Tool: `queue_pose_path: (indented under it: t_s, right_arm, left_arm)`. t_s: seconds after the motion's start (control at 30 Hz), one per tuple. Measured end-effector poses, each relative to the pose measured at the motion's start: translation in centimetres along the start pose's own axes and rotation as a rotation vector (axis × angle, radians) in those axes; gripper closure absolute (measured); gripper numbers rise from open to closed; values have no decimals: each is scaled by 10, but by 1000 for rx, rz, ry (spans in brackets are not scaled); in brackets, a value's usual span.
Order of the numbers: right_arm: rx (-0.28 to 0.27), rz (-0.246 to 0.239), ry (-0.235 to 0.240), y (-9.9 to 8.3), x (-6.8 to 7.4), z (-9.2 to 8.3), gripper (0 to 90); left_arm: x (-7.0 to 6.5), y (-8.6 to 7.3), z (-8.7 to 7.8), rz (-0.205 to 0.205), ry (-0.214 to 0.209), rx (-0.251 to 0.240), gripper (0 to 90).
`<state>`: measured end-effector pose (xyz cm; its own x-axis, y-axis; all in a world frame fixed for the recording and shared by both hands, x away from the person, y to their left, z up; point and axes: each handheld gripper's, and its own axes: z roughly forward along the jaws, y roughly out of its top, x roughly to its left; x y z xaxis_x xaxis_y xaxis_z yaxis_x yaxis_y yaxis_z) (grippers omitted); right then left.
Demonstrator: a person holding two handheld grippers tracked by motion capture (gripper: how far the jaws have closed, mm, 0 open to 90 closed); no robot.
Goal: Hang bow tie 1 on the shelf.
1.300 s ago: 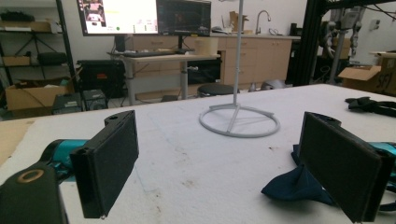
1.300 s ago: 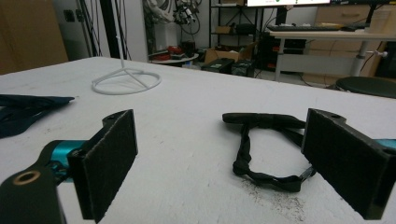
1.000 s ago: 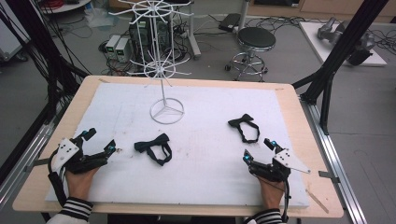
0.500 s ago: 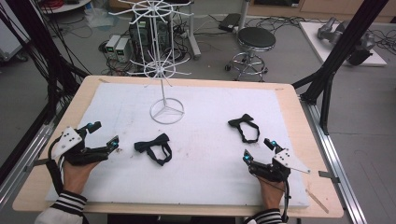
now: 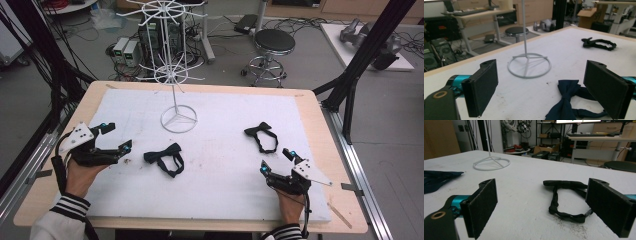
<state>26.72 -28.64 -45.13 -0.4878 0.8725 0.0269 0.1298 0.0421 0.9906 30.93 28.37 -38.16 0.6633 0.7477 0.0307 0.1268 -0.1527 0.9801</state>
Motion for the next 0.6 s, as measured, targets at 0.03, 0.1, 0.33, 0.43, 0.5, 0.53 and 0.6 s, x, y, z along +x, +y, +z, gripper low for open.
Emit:
queue_pose_path:
  t_s: [0.03,0.1,0.33,0.43,0.5,0.53,0.6]
  right_arm:
    - [0,-1,0,0,0,0,100]
    - [0,0,-1,0,0,0,100]
    - [1,10,1,0,0,0,100]
    - [2,11,1,0,0,0,100]
    - [0,10,1,0,0,0,100]
    - [0,9,1,0,0,0,100]
    - [0,11,2,0,0,0,99]
  left_arm:
    - [0,1,2,1,-9,11,128]
    - [-1,5,8,17,-39,47,128]
    - [-7,16,33,79,-101,153,128]
    - [-10,19,42,96,-120,182,129]
    - [-13,20,48,113,-130,215,135]
    - [-15,20,50,127,-130,229,136]
    - [-17,20,53,136,-135,241,136]
